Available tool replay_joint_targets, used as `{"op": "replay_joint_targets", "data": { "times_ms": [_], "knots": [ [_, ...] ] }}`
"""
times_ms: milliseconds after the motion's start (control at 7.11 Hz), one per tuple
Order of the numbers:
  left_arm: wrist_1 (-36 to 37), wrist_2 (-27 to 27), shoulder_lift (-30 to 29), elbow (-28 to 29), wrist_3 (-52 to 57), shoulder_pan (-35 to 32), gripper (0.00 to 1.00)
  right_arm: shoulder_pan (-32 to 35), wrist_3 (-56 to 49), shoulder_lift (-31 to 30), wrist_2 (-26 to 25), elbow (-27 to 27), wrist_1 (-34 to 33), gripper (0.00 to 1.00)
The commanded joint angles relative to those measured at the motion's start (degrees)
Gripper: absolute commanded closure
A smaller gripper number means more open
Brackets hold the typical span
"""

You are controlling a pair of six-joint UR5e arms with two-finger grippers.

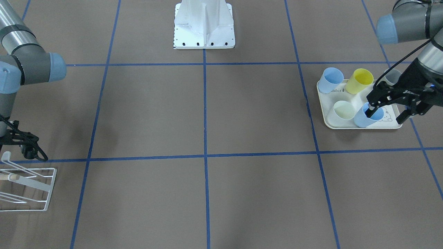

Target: Transfer IKEA cup to right arm and place on rack

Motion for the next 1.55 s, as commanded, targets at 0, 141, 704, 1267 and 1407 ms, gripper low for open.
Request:
{"op": "replay_joint_targets", "data": {
  "times_ms": [0,141,704,1267,1407],
  "knots": [
    [-0.48,0.24,8.38,-1.63,8.32,-1.72,0.0,0.08,30.53,-1.69,13.31,7.39,-3.29,0.0],
    [-0.92,0.94,12.25,-1.98,8.53,-1.55,0.0,0.08,43.58,-1.97,19.12,9.59,-3.3,0.0],
    [-6.72,3.73,18.44,-0.76,6.78,4.3,0.0,-4.05,81.66,-1.01,36.35,15.14,-6.7,0.0],
    [-15.96,8.33,14.49,7.77,-1.67,11.11,0.08,-6.34,81.68,-1.0,36.5,17.35,-10.95,0.0],
    [-15.6,7.9,14.05,7.94,-1.67,11.11,0.16,-6.51,81.68,-1.0,36.41,17.35,-10.86,0.0]
  ]
}}
